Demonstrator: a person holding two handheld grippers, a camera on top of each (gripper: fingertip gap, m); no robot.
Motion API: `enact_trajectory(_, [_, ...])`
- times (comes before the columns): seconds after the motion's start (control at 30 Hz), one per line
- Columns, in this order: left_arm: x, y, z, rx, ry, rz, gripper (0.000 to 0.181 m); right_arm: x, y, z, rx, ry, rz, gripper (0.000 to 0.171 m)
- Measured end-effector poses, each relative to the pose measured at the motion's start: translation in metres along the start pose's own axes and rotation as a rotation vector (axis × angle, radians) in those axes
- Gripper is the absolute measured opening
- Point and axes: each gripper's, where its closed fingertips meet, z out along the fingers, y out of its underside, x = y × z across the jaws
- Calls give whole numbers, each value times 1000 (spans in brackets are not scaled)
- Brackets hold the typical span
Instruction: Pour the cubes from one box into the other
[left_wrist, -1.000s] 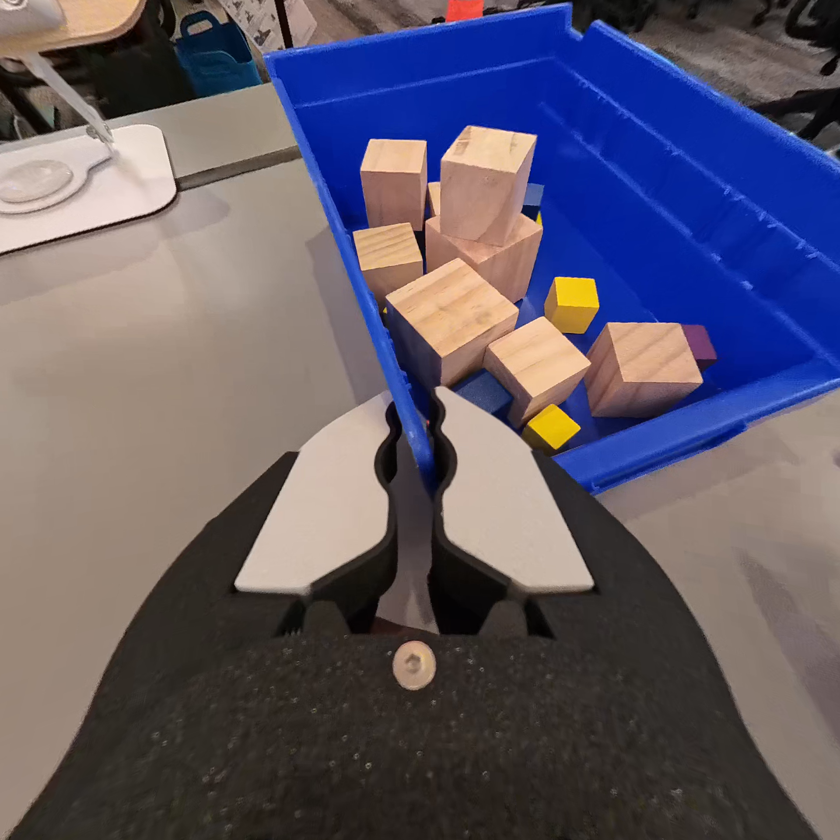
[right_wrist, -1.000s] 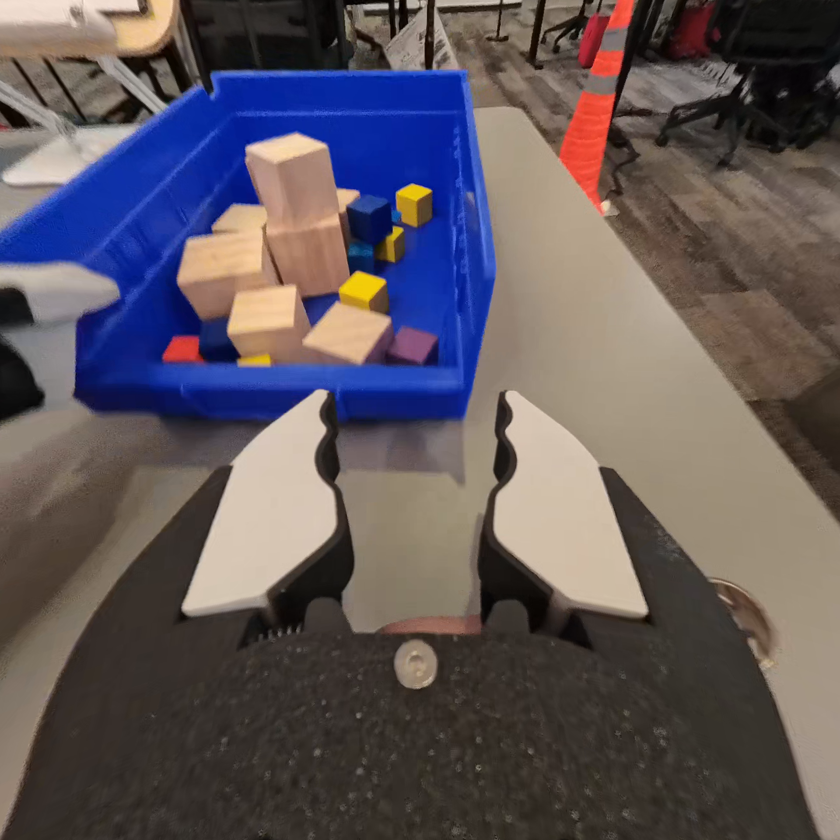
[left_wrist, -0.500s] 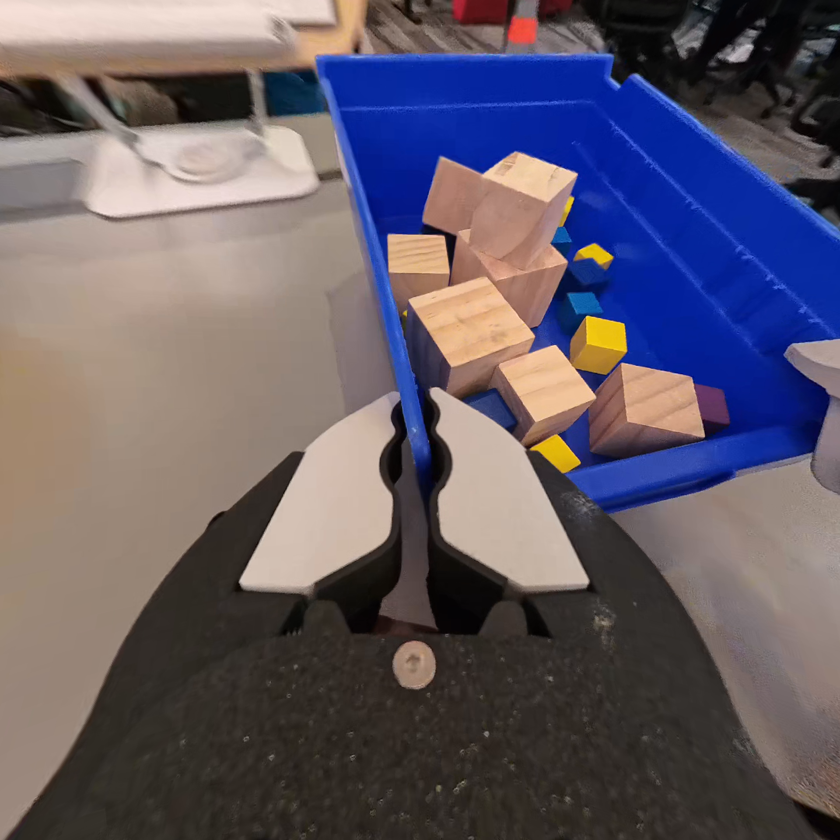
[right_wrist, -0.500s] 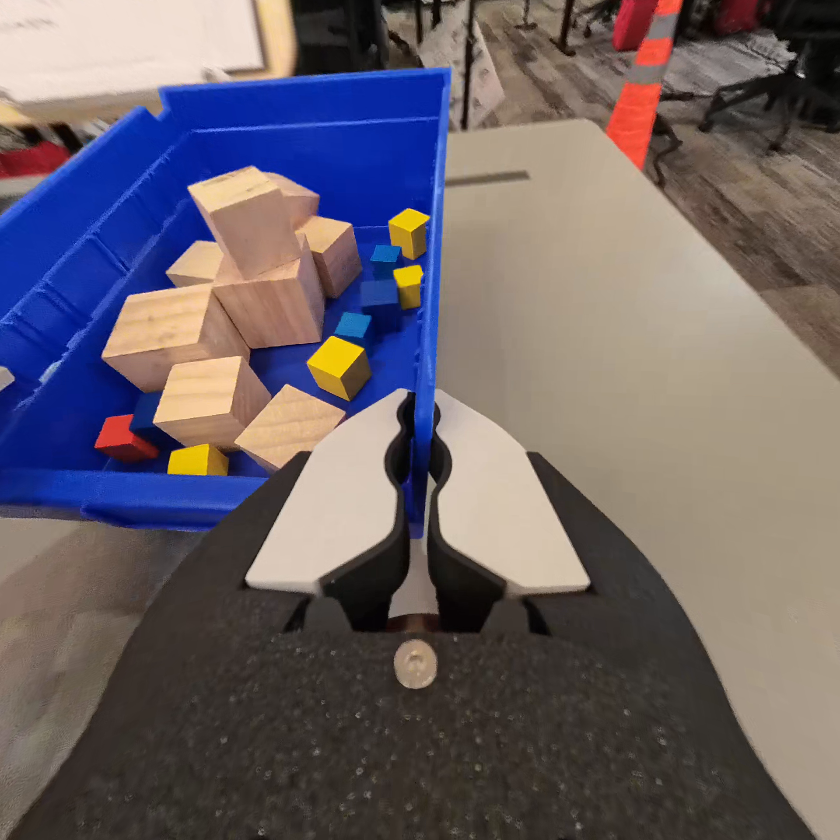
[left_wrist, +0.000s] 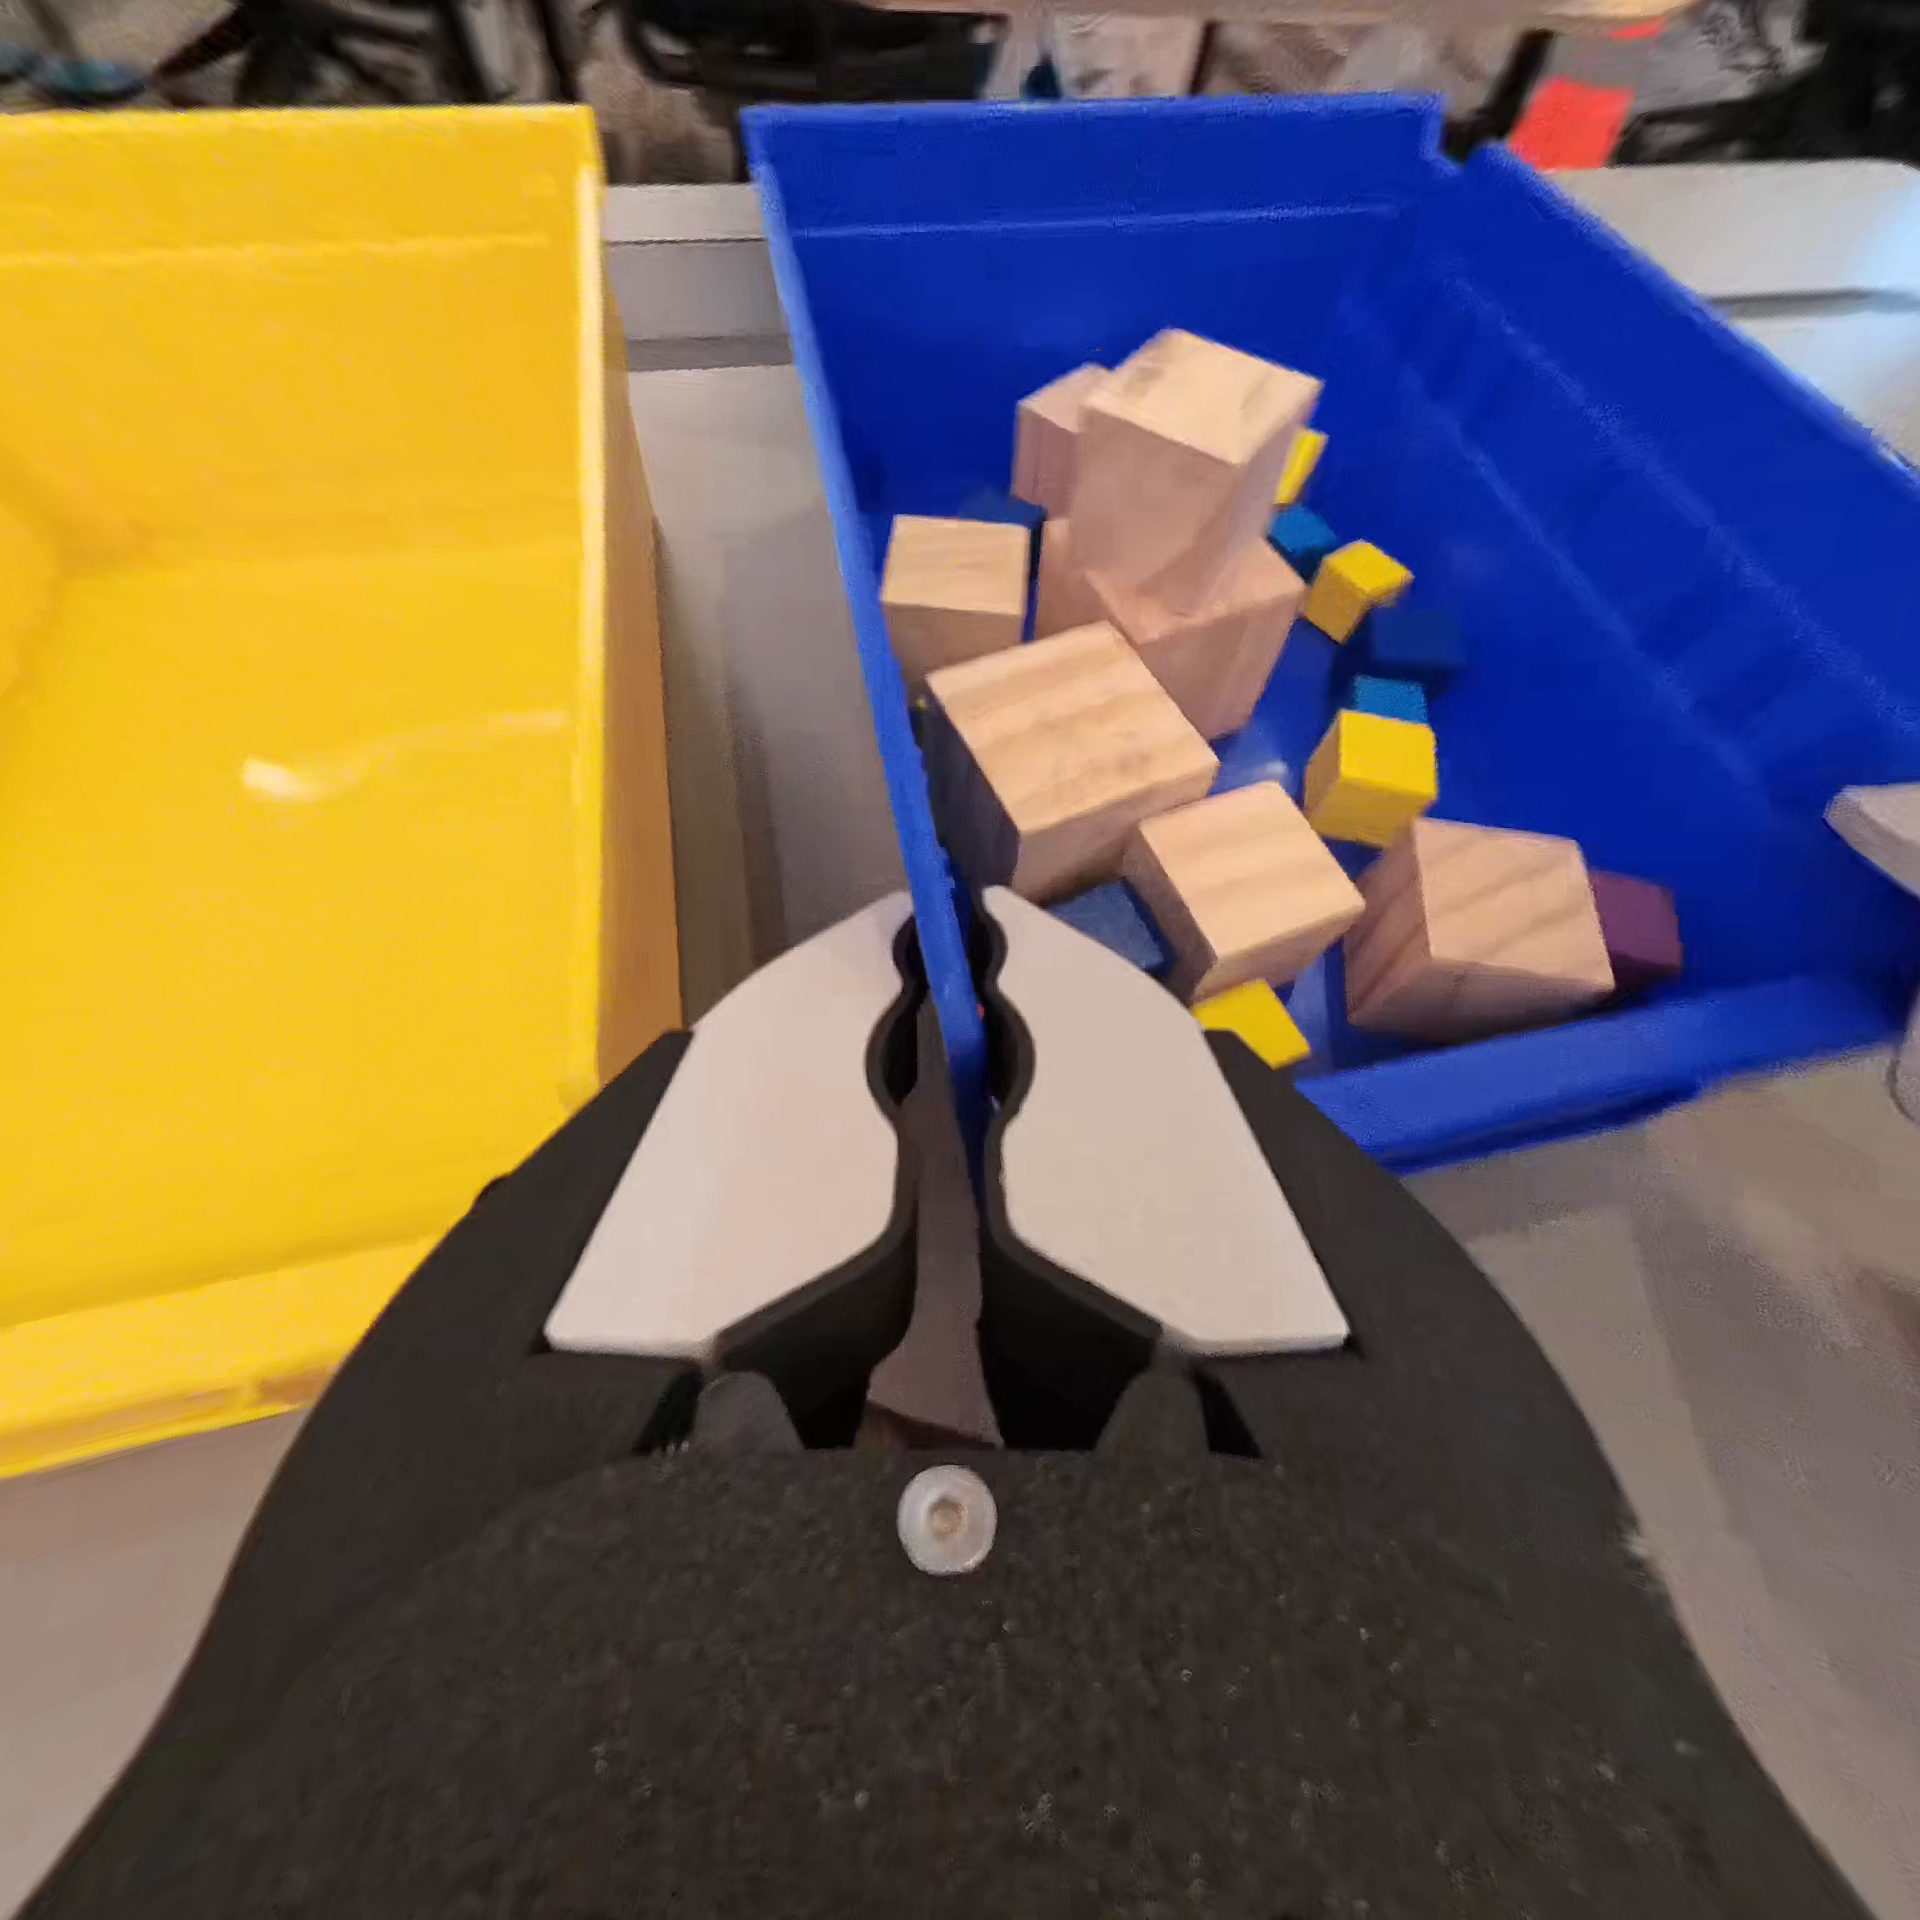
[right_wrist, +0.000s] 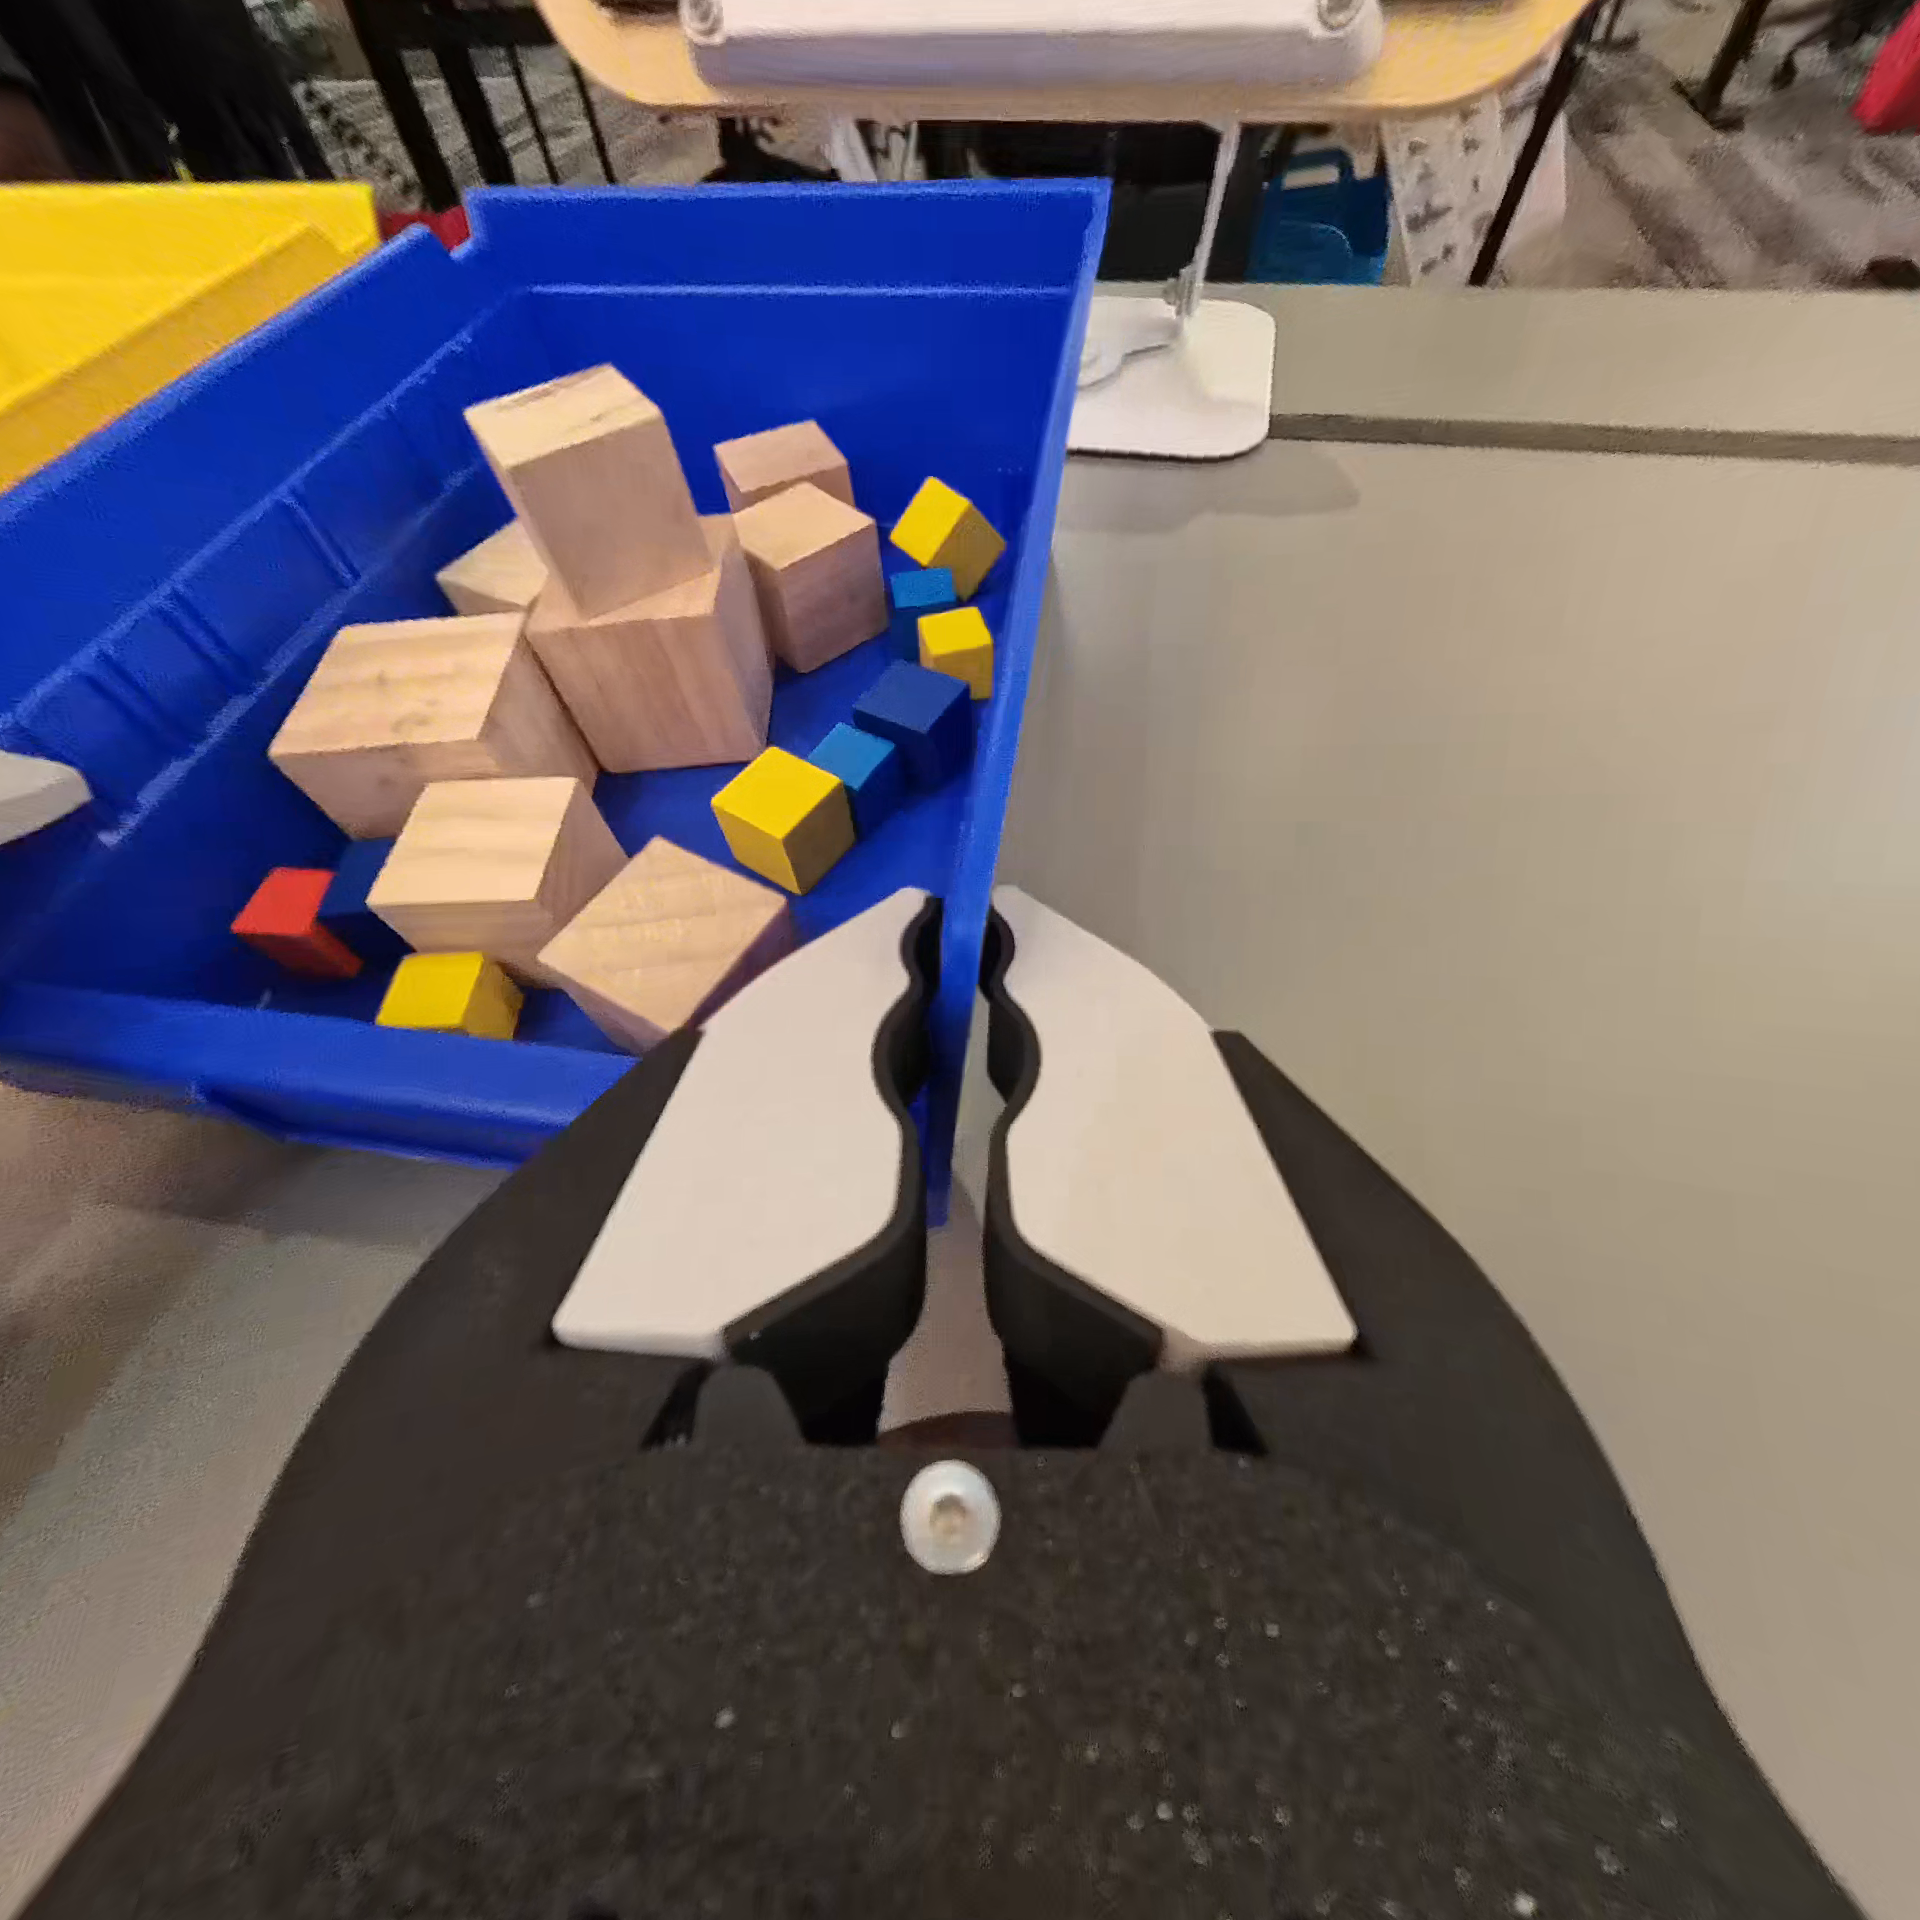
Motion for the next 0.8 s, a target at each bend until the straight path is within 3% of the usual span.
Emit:
enact_trajectory(0.07, [5, -1, -14, 10, 53, 1, 14, -3, 7, -7, -36, -65, -35, 15])
enact_trajectory(0.1, [9, -6, -27, 35, 82, -10, 31, -4, 9, -15, -51, -104, -41, 29])
enact_trajectory(0.17, [17, -11, -60, 68, 147, -17, 54, -8, 9, -39, -43, -190, -69, 34])
enact_trajectory(0.27, [2, -4, -112, 95, 200, -57, 54, -19, 11, -81, 17, -323, -118, 35])
enact_trajectory(0.4, [-99, 25, -141, 95, 1, -138, 53, -36, 34, -119, 68, -424, -221, 37])
enact_trajectory(0.5, [-184, 48, -133, 31, -170, -223, 70, -64, 43, -134, 54, -516, -248, 38])
enact_trajectory(0.7, [-241, 27, -71, 27, -139, -220, 64, -126, 50, -137, 4, -622, -329, 43])
enact_trajectory(0.8, [-241, 29, -52, -35, -127, -195, 6, -157, 50, -126, -40, -604, -364, 46])
